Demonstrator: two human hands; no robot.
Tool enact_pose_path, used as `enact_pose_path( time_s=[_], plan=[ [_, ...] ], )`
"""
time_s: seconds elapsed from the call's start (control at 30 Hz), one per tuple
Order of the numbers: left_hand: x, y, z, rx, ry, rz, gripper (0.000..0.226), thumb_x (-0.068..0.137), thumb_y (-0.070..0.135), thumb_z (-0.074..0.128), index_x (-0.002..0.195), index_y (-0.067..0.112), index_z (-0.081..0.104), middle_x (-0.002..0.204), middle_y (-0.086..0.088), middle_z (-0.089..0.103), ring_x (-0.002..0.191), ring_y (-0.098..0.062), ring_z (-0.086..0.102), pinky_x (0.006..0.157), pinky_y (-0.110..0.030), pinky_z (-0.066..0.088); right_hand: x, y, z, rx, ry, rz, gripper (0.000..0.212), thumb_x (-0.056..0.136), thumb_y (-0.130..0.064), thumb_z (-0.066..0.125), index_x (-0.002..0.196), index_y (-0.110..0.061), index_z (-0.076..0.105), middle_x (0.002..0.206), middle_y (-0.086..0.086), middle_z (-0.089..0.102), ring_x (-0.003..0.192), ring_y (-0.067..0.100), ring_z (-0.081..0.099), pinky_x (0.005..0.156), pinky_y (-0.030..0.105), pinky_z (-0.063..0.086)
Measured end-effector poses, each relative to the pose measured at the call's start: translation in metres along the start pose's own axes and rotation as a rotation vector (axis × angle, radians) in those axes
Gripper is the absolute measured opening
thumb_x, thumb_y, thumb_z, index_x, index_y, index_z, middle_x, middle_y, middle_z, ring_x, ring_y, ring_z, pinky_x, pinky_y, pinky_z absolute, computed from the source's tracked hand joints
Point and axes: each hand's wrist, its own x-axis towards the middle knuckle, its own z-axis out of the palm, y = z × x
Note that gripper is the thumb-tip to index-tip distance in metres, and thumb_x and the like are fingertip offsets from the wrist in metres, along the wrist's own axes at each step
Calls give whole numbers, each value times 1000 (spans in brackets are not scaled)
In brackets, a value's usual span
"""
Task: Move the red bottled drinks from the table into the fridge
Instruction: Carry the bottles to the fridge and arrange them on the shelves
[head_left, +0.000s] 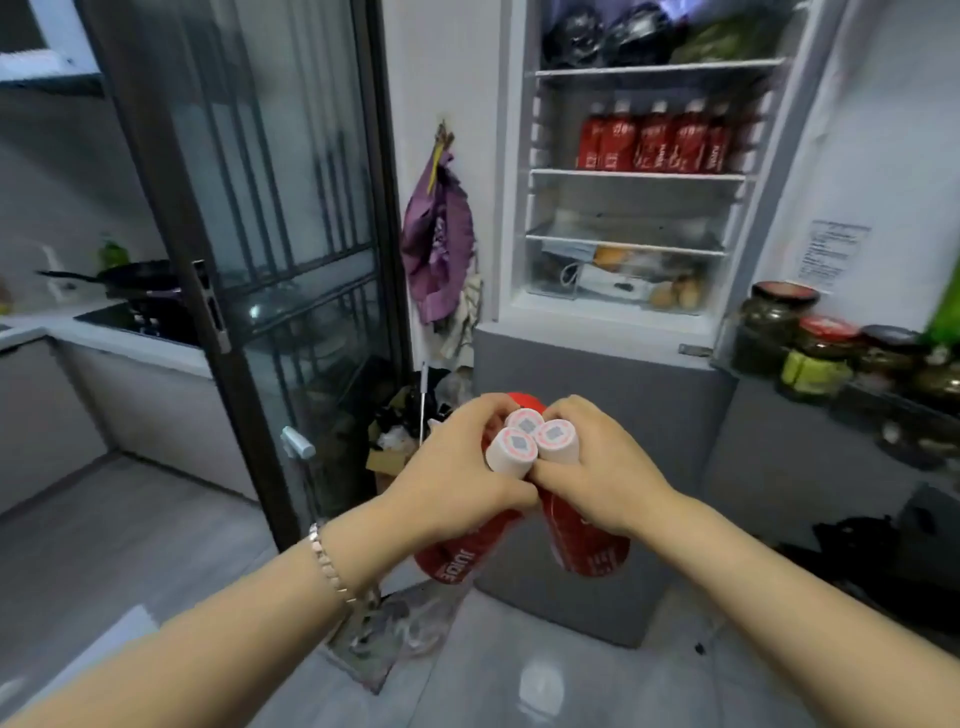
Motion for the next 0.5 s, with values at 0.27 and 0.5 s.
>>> enact_pose_path(
  time_s=[0.27,0.5],
  plan=[
    [203,6,27,-1,-13,102,59,43,21,71,99,35,56,92,13,64,79,-4,61,70,-27,52,158,87,-77,-55,90,-1,41,55,-51,61,82,-22,53,90,-2,55,85,18,56,75,38,45],
    [370,26,12,-29,-35,197,55,43,19,73,94,33,56,86,12,65,70,-3,61,65,-25,52,303,125,-138,-47,234,-44,47,48,-48,58,82,-14,59,86,2,61,80,19,59,72,41,48]
  ],
)
